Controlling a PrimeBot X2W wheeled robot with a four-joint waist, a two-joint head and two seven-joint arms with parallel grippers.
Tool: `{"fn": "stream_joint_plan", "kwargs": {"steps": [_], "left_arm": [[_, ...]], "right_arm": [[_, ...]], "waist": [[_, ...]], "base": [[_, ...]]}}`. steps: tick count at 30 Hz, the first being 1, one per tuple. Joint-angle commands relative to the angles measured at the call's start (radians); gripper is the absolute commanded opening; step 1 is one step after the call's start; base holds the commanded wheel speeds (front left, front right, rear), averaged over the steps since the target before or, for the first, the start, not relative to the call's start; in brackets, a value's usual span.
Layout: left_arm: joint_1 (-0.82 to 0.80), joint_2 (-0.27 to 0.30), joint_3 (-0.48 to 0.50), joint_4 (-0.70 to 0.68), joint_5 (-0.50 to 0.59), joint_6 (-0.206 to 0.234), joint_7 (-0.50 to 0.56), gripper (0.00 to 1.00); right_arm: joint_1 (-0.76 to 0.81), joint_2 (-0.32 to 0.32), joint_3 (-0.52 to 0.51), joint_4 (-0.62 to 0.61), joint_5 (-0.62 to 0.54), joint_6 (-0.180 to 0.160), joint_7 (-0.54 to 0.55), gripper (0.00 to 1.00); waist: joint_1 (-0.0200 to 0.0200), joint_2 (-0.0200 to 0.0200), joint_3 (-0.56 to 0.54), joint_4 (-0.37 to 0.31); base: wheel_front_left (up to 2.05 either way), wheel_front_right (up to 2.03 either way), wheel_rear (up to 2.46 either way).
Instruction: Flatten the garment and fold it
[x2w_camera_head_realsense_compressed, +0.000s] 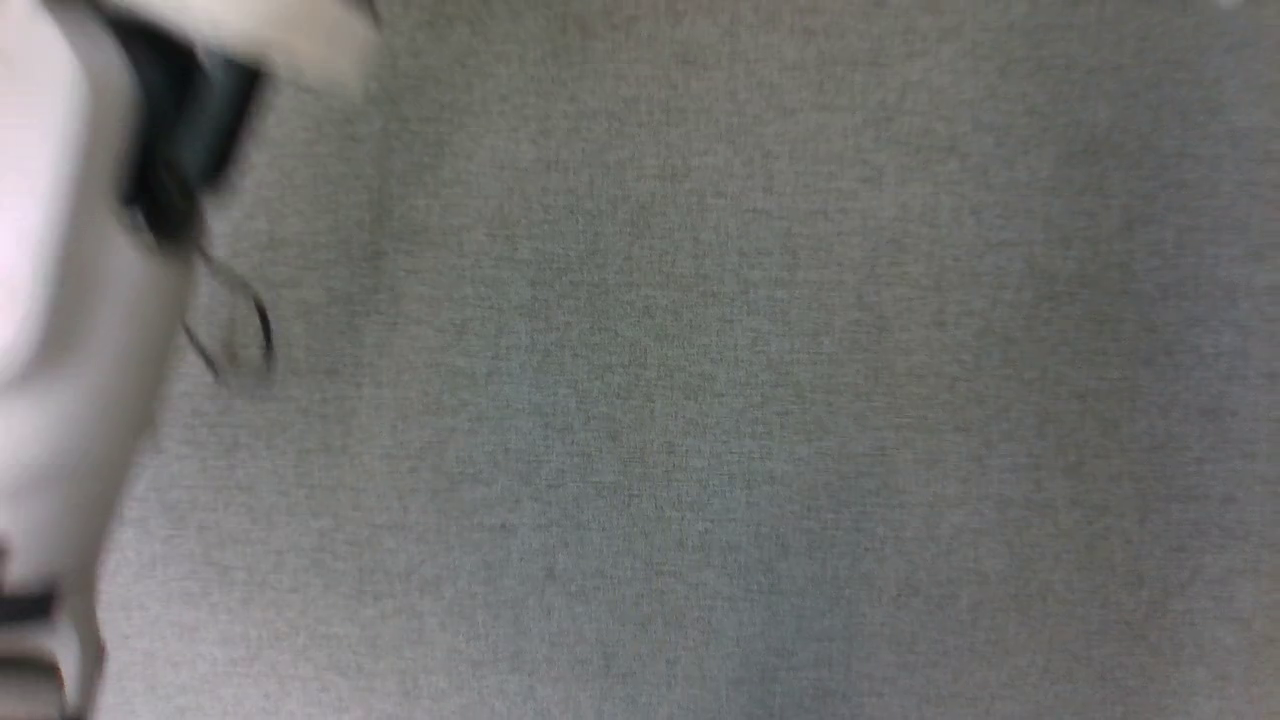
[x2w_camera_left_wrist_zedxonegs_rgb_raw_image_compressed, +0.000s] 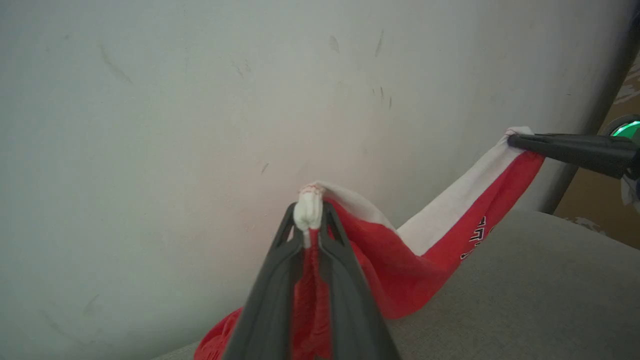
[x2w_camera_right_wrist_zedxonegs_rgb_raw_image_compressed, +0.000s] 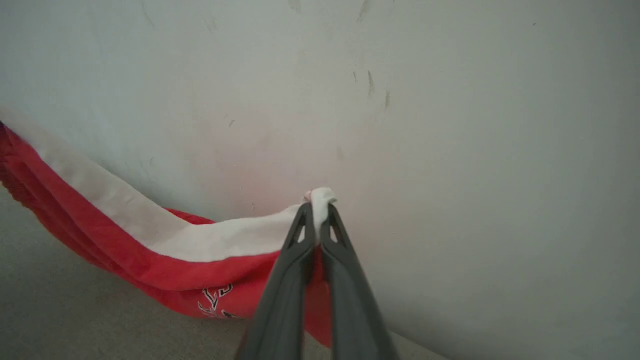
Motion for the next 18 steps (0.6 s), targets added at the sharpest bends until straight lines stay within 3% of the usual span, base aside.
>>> {"fn": "stream_joint_plan", "kwargs": {"steps": [1, 8, 12, 18], "left_arm": [[0.077, 0.010, -0.007, -0.047, -0.014, 0.015, -0.005, 0.00], [0.408, 0.056, -0.081, -0.249, -0.006, 0.089, -0.003, 0.00], [0.559, 0.060, -0.107, -0.301, -0.005, 0.149, -0.020, 0.00], [0.736, 0.056, -0.138, -0.337, -0.045, 0.201, -0.028, 0.00]], "right_arm": [[0.088, -0.009, -0.019, -0.057, 0.017, -0.002, 0.008, 0.00], [0.519, 0.063, -0.175, -0.269, 0.033, -0.002, 0.033, 0.00], [0.709, 0.124, -0.235, -0.312, 0.019, -0.002, 0.035, 0.00], [0.912, 0.185, -0.286, -0.338, 0.014, -0.002, 0.035, 0.00]], "waist": [[0.0002, 0.0000, -0.067, 0.005], [0.0002, 0.0000, -0.178, 0.022], [0.0002, 0.0000, -0.233, 0.028], [0.0002, 0.0000, -0.297, 0.035]], "base": [[0.00, 0.00, 0.00], [0.00, 0.00, 0.00], [0.00, 0.00, 0.00], [0.00, 0.00, 0.00]]}}
